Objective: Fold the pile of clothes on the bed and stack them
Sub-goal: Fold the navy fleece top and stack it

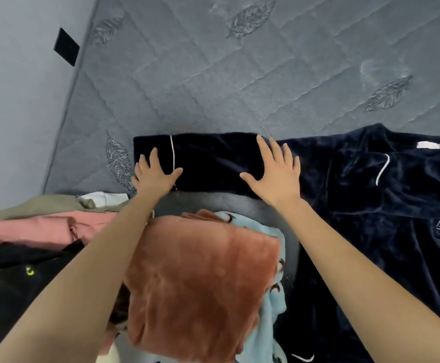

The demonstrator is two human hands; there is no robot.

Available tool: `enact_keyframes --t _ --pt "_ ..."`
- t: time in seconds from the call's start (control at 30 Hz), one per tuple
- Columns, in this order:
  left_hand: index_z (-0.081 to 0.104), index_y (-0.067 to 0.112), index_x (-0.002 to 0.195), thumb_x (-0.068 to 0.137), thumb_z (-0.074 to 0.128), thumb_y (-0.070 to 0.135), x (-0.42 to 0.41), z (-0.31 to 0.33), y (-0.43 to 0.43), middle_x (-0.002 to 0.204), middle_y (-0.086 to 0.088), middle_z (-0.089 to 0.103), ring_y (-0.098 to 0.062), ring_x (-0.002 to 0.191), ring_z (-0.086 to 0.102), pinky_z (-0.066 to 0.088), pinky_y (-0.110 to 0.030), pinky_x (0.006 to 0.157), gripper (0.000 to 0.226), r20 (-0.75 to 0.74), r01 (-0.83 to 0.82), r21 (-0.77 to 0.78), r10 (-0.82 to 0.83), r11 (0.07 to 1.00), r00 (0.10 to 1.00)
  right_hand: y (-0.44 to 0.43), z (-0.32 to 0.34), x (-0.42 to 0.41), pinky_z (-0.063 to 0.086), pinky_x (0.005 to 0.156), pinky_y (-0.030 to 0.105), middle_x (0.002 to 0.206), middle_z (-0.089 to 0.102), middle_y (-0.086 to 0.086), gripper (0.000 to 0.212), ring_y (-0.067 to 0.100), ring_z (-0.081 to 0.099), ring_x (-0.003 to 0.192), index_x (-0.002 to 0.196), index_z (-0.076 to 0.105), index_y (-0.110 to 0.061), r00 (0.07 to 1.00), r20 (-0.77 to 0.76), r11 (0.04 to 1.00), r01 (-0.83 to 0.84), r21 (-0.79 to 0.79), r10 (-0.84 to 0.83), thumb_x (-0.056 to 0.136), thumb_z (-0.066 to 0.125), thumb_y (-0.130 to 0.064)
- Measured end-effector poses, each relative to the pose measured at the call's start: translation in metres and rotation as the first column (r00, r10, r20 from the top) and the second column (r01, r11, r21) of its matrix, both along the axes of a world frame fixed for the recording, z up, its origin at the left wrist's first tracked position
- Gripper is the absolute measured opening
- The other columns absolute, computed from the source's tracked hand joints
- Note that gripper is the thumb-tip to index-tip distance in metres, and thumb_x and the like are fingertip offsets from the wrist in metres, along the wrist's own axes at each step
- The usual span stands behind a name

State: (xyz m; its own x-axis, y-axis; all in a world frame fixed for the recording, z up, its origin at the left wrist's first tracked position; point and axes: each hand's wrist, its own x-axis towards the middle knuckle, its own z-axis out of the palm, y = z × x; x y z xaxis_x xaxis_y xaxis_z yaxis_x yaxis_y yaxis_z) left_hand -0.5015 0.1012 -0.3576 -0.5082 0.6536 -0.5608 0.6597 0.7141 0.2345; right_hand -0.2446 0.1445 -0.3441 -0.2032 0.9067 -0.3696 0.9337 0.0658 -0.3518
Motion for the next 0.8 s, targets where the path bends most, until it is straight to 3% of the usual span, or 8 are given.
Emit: enact_keyframes --t 0.27,0.53,0.67,0.8 --pt "0.013 0.0 0.151 0.09 0.066 0.036 -0.045 -0.033 -0.016 0.153 -0.028 0.022 -0.043 0.141 0.024 0.02 -0.044 0.116 0.088 0.112 -0.347 -0.013 0.346 0.938 0.932 -0.004 -0.014 -0.023 0.005 0.12 0.051 0.163 0.012 0.002 0.088 0.026 0.003 0.15 0.155 0.005 -0.034 0.998 0.0 0.997 -0.068 0.024 0.068 0.087 0.056 -0.058" --pt "0.03 -0.011 0.139 0.092 0.065 0.03 -0.046 -0.035 -0.014 0.146 -0.031 0.031 -0.043 0.136 0.031 0.024 -0.042 0.112 0.071 0.066 -0.353 0.0 0.352 0.936 0.934 -0.008 -0.016 -0.035 0.005 0.12 0.053 0.163 0.011 0.001 0.088 0.027 0.003 0.15 0.155 0.005 -0.035 0.998 -0.031 0.998 -0.05 -0.037 0.049 0.087 0.058 -0.056" --pt "0.048 -0.01 0.129 0.089 0.07 0.022 -0.046 -0.034 -0.013 0.132 -0.026 0.054 -0.036 0.121 0.053 0.043 -0.036 0.099 0.057 0.278 -0.537 0.078 0.499 0.84 0.821 -0.008 -0.012 -0.04 0.005 0.12 0.052 0.163 0.011 0.0 0.089 0.026 0.003 0.15 0.154 0.004 -0.036 0.996 -0.056 0.997 -0.069 -0.046 0.067 0.087 0.058 -0.056" --pt "0.057 -0.001 0.124 0.089 0.067 0.015 -0.031 -0.015 -0.003 0.116 -0.015 0.064 -0.025 0.107 0.061 0.044 -0.024 0.081 0.04 0.398 -0.491 0.199 0.388 0.848 0.831 -0.007 -0.001 -0.037 0.005 0.121 0.051 0.162 0.013 -0.001 0.086 0.025 0.004 0.15 0.154 0.006 -0.036 0.994 -0.098 0.998 -0.054 -0.024 0.051 0.088 0.056 -0.058"
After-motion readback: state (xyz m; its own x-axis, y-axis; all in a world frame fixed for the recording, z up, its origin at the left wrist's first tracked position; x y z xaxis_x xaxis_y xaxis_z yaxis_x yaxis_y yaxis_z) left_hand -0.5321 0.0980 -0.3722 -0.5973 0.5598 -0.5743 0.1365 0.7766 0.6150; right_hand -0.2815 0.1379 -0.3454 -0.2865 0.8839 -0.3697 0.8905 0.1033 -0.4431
